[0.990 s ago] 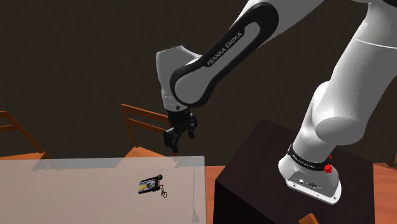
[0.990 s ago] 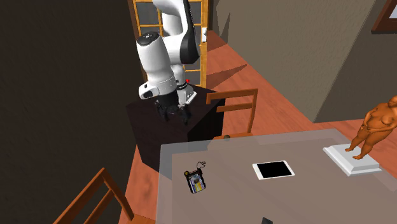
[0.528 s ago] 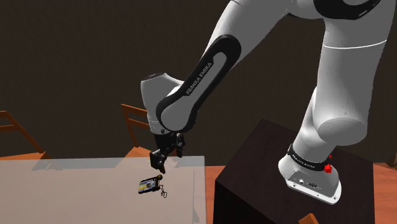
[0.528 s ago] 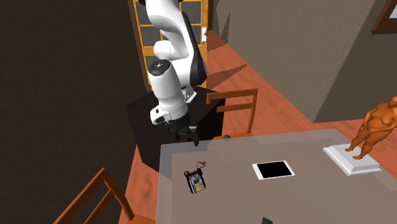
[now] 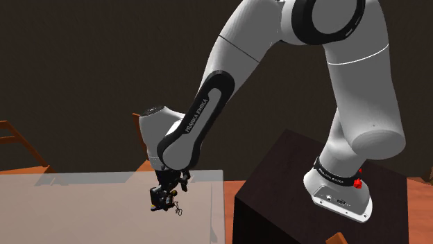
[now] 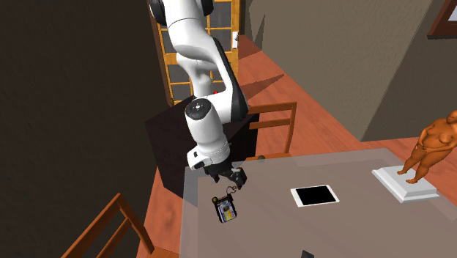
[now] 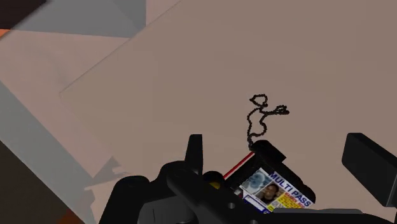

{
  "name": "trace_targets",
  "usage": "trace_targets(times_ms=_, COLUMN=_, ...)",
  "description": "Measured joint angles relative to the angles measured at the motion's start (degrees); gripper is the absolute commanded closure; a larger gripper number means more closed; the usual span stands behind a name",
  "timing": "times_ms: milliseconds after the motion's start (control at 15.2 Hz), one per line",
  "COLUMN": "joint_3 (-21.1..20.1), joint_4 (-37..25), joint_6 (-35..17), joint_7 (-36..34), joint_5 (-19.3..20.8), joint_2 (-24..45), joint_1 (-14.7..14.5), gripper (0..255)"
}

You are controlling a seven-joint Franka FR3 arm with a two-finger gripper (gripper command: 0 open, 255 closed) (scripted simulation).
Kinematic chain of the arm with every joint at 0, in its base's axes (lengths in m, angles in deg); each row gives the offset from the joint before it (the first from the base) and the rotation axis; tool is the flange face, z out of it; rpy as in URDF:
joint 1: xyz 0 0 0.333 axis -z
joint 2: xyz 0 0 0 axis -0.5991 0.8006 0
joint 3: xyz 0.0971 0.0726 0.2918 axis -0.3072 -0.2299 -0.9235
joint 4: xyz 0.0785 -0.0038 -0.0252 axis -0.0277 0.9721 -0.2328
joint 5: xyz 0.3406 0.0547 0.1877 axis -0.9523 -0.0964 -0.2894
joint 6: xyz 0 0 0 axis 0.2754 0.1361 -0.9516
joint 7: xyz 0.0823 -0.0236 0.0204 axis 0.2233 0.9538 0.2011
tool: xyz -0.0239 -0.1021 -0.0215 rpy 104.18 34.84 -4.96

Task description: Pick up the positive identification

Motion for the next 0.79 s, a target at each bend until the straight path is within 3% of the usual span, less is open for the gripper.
trace_targets(times_ms=396, joint_3=1.07, joint_4=-0.58, joint_6=-2.96, joint_7=-0.23, joint_5=1.13, joint_2=3.64, joint_1=-1.01, gripper=0)
trace_targets(times_ms=462, joint_3=1.12, joint_4=-0.56, joint_6=-3.12, joint_7=-0.2, joint_5=1.17, joint_2=3.78, joint_1=-1.02, gripper=255)
trace_targets(times_ms=792, joint_3=1.08, joint_4=-0.55, joint_6=-3.33, joint_7=-0.12, joint_5=1.18, joint_2=3.81, joint_1=-1.01, gripper=255)
